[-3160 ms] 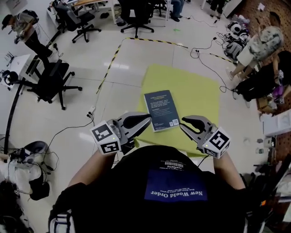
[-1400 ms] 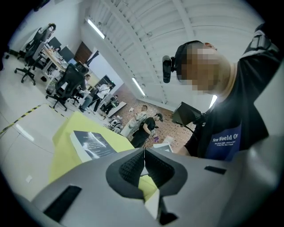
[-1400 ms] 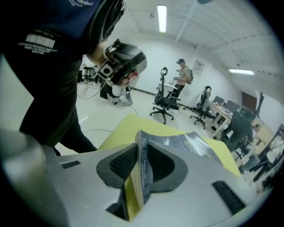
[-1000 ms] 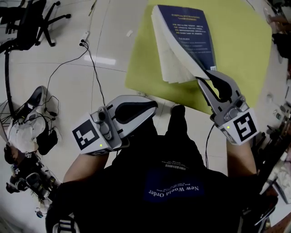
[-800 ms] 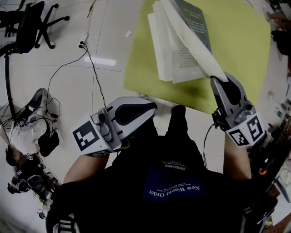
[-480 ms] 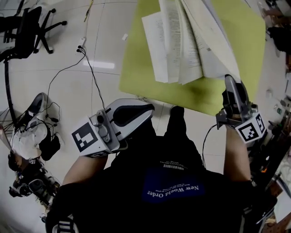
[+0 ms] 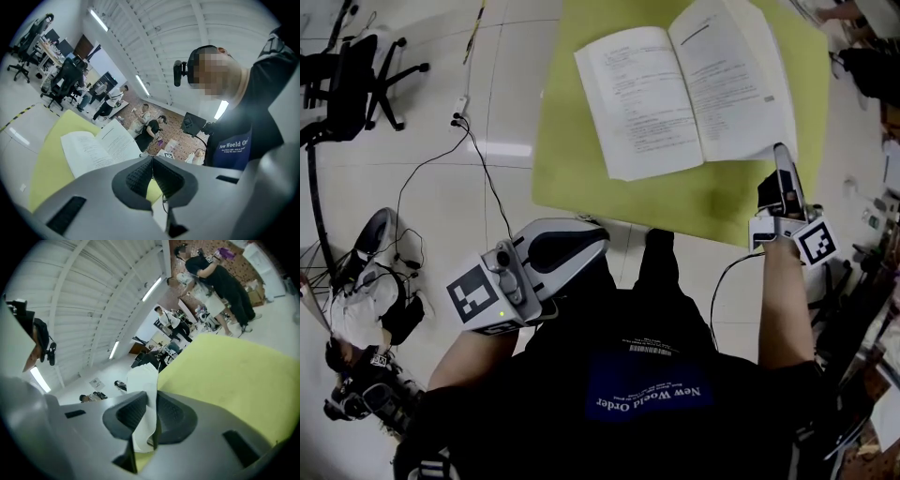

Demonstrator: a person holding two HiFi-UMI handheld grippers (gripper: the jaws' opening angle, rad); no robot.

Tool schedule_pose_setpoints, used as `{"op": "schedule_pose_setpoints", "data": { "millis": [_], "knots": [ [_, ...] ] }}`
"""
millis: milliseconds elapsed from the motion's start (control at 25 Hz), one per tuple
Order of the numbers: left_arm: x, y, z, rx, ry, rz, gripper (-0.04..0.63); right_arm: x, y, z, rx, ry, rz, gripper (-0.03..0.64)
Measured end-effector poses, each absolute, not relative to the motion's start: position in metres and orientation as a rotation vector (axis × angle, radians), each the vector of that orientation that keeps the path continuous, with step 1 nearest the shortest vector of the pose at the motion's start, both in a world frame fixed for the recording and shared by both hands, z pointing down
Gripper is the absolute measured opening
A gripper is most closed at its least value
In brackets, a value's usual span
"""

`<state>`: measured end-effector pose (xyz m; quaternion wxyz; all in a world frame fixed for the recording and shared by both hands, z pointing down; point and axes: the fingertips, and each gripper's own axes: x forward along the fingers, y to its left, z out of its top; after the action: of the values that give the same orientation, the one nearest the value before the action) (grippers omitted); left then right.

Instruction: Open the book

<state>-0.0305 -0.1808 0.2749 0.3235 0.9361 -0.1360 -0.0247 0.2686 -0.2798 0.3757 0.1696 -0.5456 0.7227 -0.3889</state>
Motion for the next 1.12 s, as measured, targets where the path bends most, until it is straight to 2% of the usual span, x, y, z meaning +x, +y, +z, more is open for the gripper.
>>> {"op": "schedule_pose_setpoints", "data": {
  "millis": [80, 240, 320, 520, 600, 720, 760, 800, 1120],
  "knots": [
    [-0.028, -0.18, 0.276, 2.451, -0.354, -0.066, 0.006, 0.282, -0.281, 0.393, -1.624, 2.008, -1.17, 0.058],
    [-0.02, -0.18, 0.275, 2.439, -0.35, -0.061, 0.006, 0.309, -0.274, 0.423, -1.833, 1.877, -1.362, 0.134],
    [-0.014, -0.179, 0.277, 2.427, -0.352, -0.057, 0.006, 0.325, -0.267, 0.424, -1.921, 1.831, -1.358, 0.143],
    [-0.002, -0.18, 0.285, 2.418, -0.35, -0.051, 0.006, 0.34, -0.263, 0.395, -2.078, 2.058, -1.102, 0.143],
    [0.001, -0.179, 0.285, 2.422, -0.342, -0.055, 0.006, 0.313, -0.266, 0.381, -2.039, 2.296, -0.953, 0.143],
    [0.007, -0.178, 0.285, 2.429, -0.325, -0.053, 0.006, 0.229, -0.279, 0.362, -1.835, 2.834, -0.555, 0.141],
    [0.009, -0.178, 0.284, 2.433, -0.323, -0.052, 0.006, 0.206, -0.285, 0.362, -1.791, 2.942, -0.456, 0.034],
    [0.011, -0.178, 0.284, 2.435, -0.322, -0.051, 0.006, 0.192, -0.292, 0.365, -1.778, 3.002, -0.402, -0.015],
    [0.012, -0.177, 0.277, 2.431, -0.329, -0.043, 0.006, 0.131, -0.296, 0.375, -1.55, 3.345, -0.157, -0.02]
  ]
}}
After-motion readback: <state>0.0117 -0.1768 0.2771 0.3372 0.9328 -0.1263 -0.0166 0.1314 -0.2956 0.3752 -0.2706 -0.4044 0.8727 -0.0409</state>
